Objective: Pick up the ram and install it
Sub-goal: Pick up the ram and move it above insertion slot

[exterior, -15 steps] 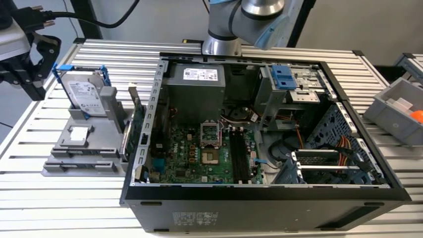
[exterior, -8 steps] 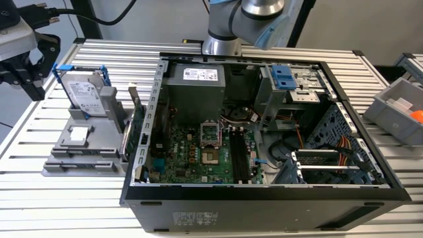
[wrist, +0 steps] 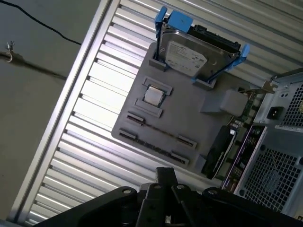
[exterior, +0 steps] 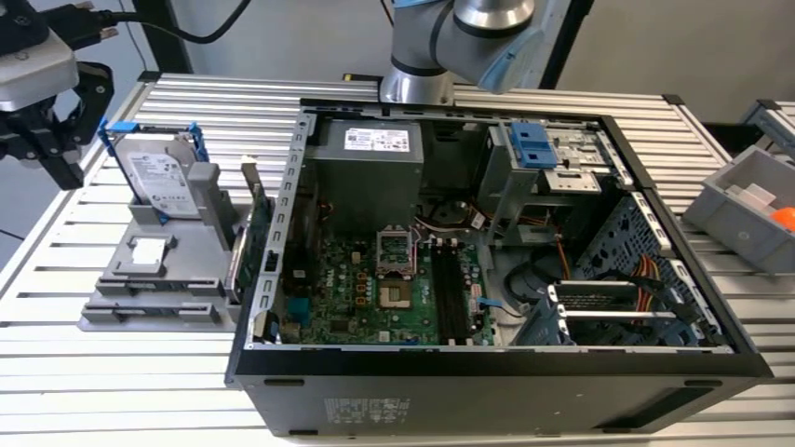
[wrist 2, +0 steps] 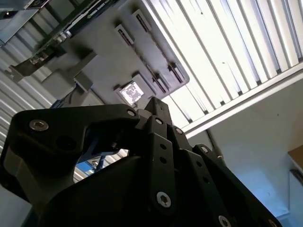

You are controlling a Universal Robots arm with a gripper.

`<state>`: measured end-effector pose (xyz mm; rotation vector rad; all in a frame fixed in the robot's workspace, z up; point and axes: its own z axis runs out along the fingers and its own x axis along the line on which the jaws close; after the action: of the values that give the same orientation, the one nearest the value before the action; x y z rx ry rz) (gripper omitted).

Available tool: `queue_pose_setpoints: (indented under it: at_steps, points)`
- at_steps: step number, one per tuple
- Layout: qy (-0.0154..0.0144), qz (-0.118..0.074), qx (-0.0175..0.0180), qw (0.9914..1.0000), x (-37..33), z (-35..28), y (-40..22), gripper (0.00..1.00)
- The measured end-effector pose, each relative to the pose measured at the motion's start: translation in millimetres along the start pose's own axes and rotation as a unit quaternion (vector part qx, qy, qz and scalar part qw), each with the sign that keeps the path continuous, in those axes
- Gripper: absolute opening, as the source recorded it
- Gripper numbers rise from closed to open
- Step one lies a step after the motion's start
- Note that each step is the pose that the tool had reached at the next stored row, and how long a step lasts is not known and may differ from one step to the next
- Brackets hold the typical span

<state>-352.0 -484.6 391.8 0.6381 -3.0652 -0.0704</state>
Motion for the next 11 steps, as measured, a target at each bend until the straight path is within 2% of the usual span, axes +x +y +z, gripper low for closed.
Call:
queue_pose_setpoints:
  at_steps: [7,11]
  points:
    - [0.001,-0.032,0.0003,0.99948,0.0,0.1,0.0,0.0]
    - [-0.0012,-0.047,0.002,0.99891,-0.1,-0.1,0.0,0.0]
